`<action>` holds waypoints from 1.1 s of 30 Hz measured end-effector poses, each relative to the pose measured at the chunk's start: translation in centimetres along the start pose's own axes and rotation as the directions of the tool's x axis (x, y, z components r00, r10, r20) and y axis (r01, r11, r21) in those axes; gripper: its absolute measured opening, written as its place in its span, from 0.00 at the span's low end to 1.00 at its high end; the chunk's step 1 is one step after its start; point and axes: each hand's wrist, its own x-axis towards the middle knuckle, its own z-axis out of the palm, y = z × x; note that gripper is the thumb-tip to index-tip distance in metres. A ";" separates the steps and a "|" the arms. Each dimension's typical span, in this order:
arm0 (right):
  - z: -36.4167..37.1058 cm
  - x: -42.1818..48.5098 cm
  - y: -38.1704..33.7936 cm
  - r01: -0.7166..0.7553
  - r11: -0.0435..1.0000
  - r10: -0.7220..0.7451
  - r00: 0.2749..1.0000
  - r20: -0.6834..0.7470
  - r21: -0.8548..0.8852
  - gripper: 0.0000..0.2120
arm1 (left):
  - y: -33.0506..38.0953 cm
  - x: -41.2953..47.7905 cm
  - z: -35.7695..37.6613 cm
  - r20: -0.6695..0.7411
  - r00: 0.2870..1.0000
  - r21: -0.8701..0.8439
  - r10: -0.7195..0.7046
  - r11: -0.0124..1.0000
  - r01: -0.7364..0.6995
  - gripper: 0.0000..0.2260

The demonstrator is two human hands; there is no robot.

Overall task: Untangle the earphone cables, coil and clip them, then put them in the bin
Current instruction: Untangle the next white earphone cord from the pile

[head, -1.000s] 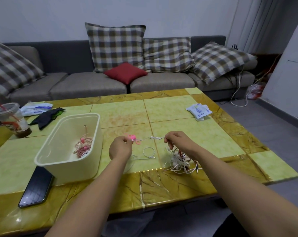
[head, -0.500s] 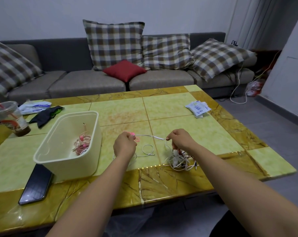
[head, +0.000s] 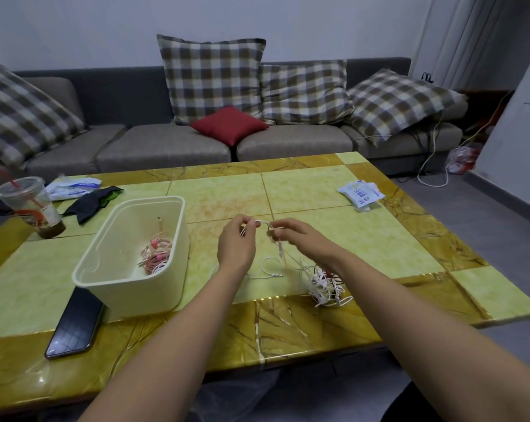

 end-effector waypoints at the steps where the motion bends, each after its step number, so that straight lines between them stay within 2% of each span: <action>1: 0.5 0.0 -0.2 -0.001 1.000 0.001 0.997 0.074 0.000 0.14 | 0.1 0.0 -0.2 -0.032 0.999 0.000 -0.003 1.000 0.003 0.08; 4: 0.7 -0.2 0.7 -0.034 0.996 0.051 0.975 0.218 -0.080 0.12 | 0.3 0.3 -1.4 -0.234 0.969 0.013 -0.081 0.996 0.087 0.09; 6: 0.1 -0.4 1.9 -0.077 0.995 0.088 0.977 0.193 -0.061 0.14 | -0.3 0.6 -2.5 -0.356 0.921 -0.003 -0.162 0.985 0.172 0.11; 8: -0.4 -0.7 2.6 -0.106 0.994 0.110 0.987 0.116 -0.037 0.15 | -1.3 0.9 -3.4 -0.386 0.893 0.011 -0.232 0.967 0.256 0.12; 9: -0.7 -0.7 2.8 -0.111 0.993 0.114 0.991 0.075 -0.036 0.14 | -1.9 1.1 -3.7 -0.354 0.898 0.045 -0.261 0.954 0.295 0.12; 11: -0.9 -0.6 2.8 -0.098 0.994 0.098 0.995 -0.004 -0.058 0.14 | -3.1 1.4 -3.8 -0.198 0.924 0.158 -0.326 0.920 0.358 0.13; 13: -0.9 -0.5 2.2 -0.075 0.993 0.070 0.996 -0.057 -0.087 0.13 | -3.6 1.2 -3.7 -0.051 0.922 0.393 -0.384 0.841 0.372 0.13; 14: -0.8 -0.4 1.9 -0.064 0.992 0.057 0.997 -0.060 -0.108 0.13 | -3.5 0.9 -3.5 -0.034 0.929 0.523 -0.368 0.786 0.331 0.14; 15: -0.7 -0.4 1.5 -0.054 0.988 0.048 0.998 -0.048 -0.142 0.13 | -3.2 0.5 -3.1 -0.035 0.954 0.612 -0.299 0.748 0.257 0.17; 16: -0.5 -0.4 1.2 -0.046 0.983 0.042 0.999 -0.028 -0.176 0.13 | -2.6 0.0 -2.7 -0.026 0.983 0.639 -0.183 0.753 0.157 0.20; 18: -0.1 -0.4 0.9 -0.030 0.975 0.034 0.999 0.011 -0.221 0.13 | -1.4 -0.8 -1.8 0.057 0.995 0.540 0.087 0.835 -0.104 0.24; 19: 0.1 -0.4 0.6 -0.019 0.973 0.027 0.999 0.029 -0.230 0.13 | -0.9 -1.1 -1.2 0.143 0.977 0.438 0.158 0.875 -0.206 0.24; 20: 0.2 -0.5 0.5 -0.011 0.973 0.020 0.999 0.040 -0.233 0.13 | -0.4 -1.4 -0.6 0.260 0.953 0.324 0.156 0.916 -0.238 0.23; 22: 0.1 -0.8 0.4 -0.007 0.976 0.015 0.999 0.035 -0.216 0.13 | 0.0 -1.7 0.3 0.451 0.891 0.159 0.049 0.978 -0.134 0.19; 23: 0.0 -1.0 0.4 -0.015 0.979 0.020 0.999 0.025 -0.202 0.12 | 0.0 -1.9 0.6 0.475 0.880 0.150 0.017 0.984 -0.100 0.16; 26: -0.9 -1.6 1.2 -0.094 0.980 0.106 0.992 0.063 -0.174 0.03 | 0.0 -2.0 1.0 0.415 0.908 0.297 0.057 0.935 -0.195 0.12; 29: -1.8 -2.2 2.4 -0.202 0.932 0.252 0.958 0.135 -0.302 0.08 | 0.0 -1.9 0.9 0.402 0.914 0.369 0.052 0.905 -0.213 0.12; 33: -2.6 -2.0 2.9 -0.162 0.897 0.181 0.983 0.008 -0.410 0.07 | -0.1 -1.9 1.5 0.419 0.908 0.395 -0.011 0.903 -0.171 0.10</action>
